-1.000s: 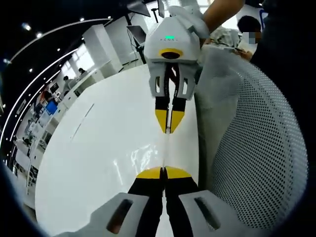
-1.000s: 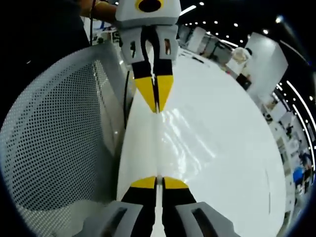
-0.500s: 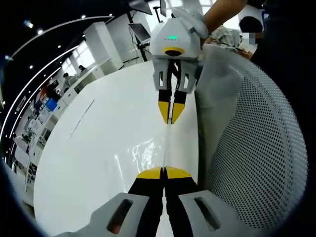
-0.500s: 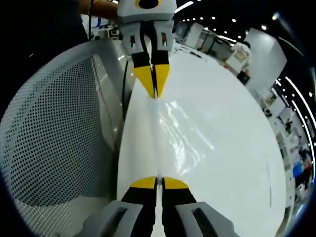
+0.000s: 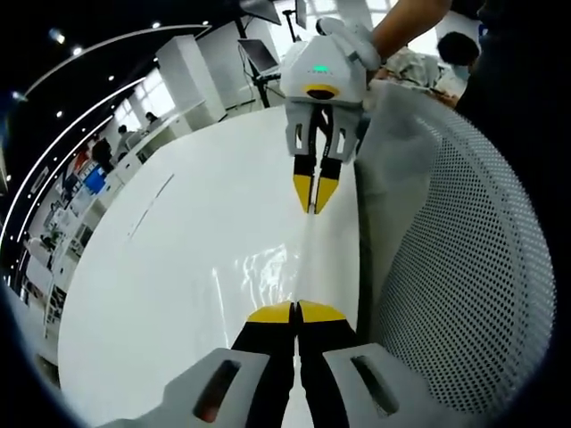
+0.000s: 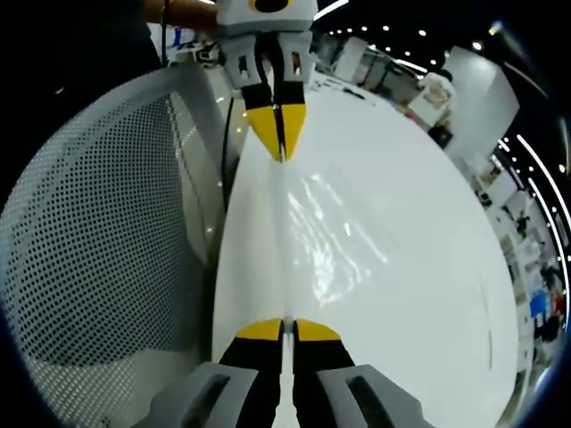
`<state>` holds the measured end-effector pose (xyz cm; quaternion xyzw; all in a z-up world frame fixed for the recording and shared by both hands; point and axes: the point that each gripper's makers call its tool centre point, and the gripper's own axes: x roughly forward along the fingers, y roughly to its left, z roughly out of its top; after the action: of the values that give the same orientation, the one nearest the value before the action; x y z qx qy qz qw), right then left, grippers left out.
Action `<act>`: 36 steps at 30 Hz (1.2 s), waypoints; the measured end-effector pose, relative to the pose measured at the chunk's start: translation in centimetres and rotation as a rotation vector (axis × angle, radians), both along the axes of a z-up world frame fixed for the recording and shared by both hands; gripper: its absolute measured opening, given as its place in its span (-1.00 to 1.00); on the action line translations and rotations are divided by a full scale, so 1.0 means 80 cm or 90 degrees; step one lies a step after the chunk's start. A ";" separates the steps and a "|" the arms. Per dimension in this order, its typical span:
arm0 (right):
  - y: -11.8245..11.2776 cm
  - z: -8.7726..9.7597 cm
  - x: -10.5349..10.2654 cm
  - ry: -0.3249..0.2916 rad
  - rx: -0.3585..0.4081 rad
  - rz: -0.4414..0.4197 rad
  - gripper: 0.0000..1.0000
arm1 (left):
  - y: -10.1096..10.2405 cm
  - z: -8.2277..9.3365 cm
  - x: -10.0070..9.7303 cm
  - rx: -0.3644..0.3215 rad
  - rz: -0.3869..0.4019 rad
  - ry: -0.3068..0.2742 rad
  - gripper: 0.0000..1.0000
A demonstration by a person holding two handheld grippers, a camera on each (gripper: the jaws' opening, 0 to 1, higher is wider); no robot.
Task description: Open the resealable bag by pulling the two sides of the seal apart until the entire bag opening is separated and visibly accessible.
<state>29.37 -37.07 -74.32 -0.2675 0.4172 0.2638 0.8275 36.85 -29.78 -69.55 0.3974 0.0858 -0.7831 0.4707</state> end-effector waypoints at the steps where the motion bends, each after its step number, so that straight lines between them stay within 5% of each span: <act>1: 0.000 0.000 0.000 -0.003 0.003 0.000 -1.00 | 0.000 0.000 0.001 0.000 0.002 0.000 -1.00; 20: 0.000 0.010 0.012 -0.013 0.072 -0.096 -0.88 | 0.000 -0.006 0.006 0.008 0.001 -0.017 -1.00; 28: 0.020 0.031 0.023 -0.047 0.091 -0.080 -0.91 | -0.001 -0.006 0.004 0.008 0.003 -0.015 -1.00; 36: 0.023 0.029 0.030 -0.046 0.088 -0.074 -0.91 | -0.001 -0.005 -0.002 0.006 -0.008 -0.019 -1.00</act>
<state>31.73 -35.22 -72.00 -0.1940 0.3829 0.2336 0.8725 36.71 -29.88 -69.94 0.4117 0.0799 -0.7797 0.4649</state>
